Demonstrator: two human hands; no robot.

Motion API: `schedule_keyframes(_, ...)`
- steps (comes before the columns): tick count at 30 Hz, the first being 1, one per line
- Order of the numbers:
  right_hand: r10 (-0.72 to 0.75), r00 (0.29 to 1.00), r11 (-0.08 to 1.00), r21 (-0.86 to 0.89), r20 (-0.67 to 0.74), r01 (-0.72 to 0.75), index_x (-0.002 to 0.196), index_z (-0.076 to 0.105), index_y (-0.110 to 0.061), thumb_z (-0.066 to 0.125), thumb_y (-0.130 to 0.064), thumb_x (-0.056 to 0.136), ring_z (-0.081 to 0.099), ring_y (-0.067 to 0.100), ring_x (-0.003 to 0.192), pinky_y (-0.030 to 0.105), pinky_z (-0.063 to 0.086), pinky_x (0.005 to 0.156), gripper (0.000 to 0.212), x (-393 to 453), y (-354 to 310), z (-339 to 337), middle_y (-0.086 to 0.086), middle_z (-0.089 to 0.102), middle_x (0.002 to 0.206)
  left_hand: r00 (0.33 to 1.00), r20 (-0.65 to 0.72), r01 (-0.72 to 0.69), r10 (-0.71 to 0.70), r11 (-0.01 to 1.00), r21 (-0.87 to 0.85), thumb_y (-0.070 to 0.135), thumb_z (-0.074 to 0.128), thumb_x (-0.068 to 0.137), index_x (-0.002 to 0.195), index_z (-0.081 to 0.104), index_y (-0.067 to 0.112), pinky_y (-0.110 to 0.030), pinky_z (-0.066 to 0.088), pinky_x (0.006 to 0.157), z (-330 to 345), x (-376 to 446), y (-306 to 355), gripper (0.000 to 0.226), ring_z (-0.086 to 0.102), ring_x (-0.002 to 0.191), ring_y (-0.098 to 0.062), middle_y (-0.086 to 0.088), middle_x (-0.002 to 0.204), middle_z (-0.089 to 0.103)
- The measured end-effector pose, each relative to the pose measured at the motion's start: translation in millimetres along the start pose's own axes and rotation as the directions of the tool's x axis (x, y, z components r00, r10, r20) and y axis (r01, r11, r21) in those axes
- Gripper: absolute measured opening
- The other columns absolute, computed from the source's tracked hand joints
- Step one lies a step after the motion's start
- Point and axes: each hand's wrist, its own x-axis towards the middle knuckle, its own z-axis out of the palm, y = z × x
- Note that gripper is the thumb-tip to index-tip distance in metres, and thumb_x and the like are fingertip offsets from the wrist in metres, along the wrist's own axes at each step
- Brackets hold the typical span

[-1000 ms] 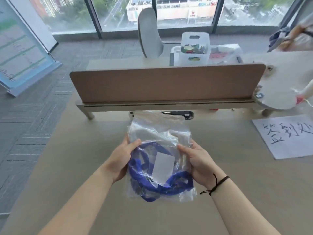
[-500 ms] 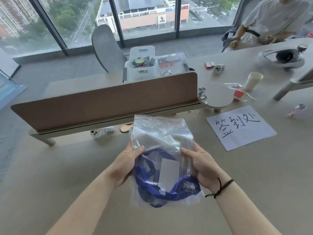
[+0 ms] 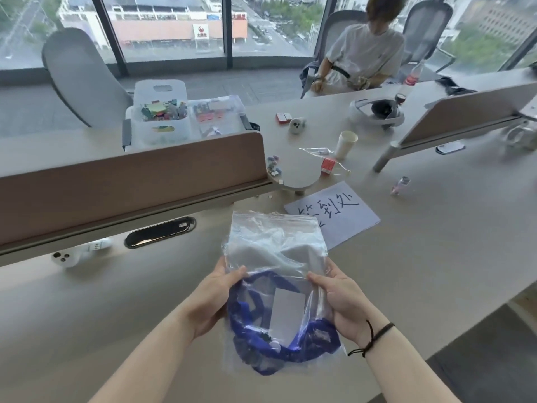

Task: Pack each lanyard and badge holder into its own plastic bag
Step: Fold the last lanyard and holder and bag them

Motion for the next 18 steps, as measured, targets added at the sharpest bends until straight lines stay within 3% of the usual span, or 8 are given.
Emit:
schedule_keyframes(3,0.002,0.999,0.999,-0.040,-0.042,-0.004,0.125,0.061,-0.023,0.045,-0.001,0.102,0.071,0.026,0.093,0.033,0.058,0.068,0.036,1.6,-4.9,-30.4,0.013,0.073,0.114,1.000,-0.013,-0.005,0.006,0.998,0.062,0.021,0.042,0.107,0.130,0.041,0.053,-0.056,0.053,0.095,27.7,16.4,-2.0,0.039,0.072,0.104,-0.028,0.001,0.111,0.075)
schedule_keyframes(7,0.024,0.998,0.994,-0.107,-0.054,-0.029,0.120,0.063,-0.024,0.046,-0.003,0.102,0.070,0.026,0.094,0.035,0.058,0.072,0.033,18.0,-13.5,-80.7,0.012,0.073,0.113,0.999,-0.051,0.016,-0.011,0.995,0.103,0.018,0.042,0.106,0.133,0.036,0.057,-0.056,0.056,0.091,67.0,47.3,-13.2,0.047,0.073,0.102,-0.026,0.005,0.111,0.075)
schedule_keyframes(10,0.033,0.999,0.985,-0.168,-0.038,-0.039,0.123,0.062,-0.024,0.046,-0.004,0.102,0.070,0.029,0.100,0.044,0.056,0.088,0.033,41.0,-20.6,-125.8,0.011,0.073,0.113,0.995,-0.098,0.035,-0.025,0.995,0.098,0.019,0.042,0.105,0.129,0.035,0.061,-0.052,0.058,0.088,104.1,73.3,-23.9,0.049,0.073,0.101,-0.024,0.007,0.113,0.074)
schedule_keyframes(13,0.025,1.000,0.966,-0.256,0.003,-0.024,0.125,0.060,-0.024,0.047,-0.002,0.101,0.067,0.031,0.108,0.046,0.050,0.101,0.035,68.1,-35.4,-173.4,0.008,0.073,0.114,0.983,-0.178,0.066,-0.047,0.993,0.102,0.022,0.041,0.105,0.126,0.030,0.064,-0.044,0.059,0.075,148.8,100.4,-34.1,0.048,0.074,0.091,-0.024,0.005,0.108,0.076)
schedule_keyframes(16,0.034,0.998,0.945,-0.326,0.050,-0.016,0.122,0.061,-0.026,0.048,-0.004,0.101,0.067,0.032,0.109,0.044,0.052,0.097,0.033,96.1,-58.3,-217.6,0.006,0.074,0.111,0.971,-0.235,0.066,-0.040,0.992,0.105,0.023,0.041,0.105,0.140,0.024,0.058,-0.032,0.055,0.059,191.8,131.0,-34.3,0.053,0.071,0.078,-0.019,0.000,0.106,0.076)
schedule_keyframes(18,0.023,0.997,0.939,-0.344,0.078,0.005,0.121,0.061,-0.029,0.048,-0.004,0.101,0.070,0.026,0.102,0.037,0.058,0.086,0.034,114.7,-79.2,-241.0,0.003,0.075,0.108,0.965,-0.261,0.039,-0.012,0.995,0.096,0.023,0.042,0.105,0.143,0.022,0.058,-0.033,0.058,0.063,214.2,152.2,-28.2,0.056,0.074,0.085,-0.019,0.001,0.110,0.075)
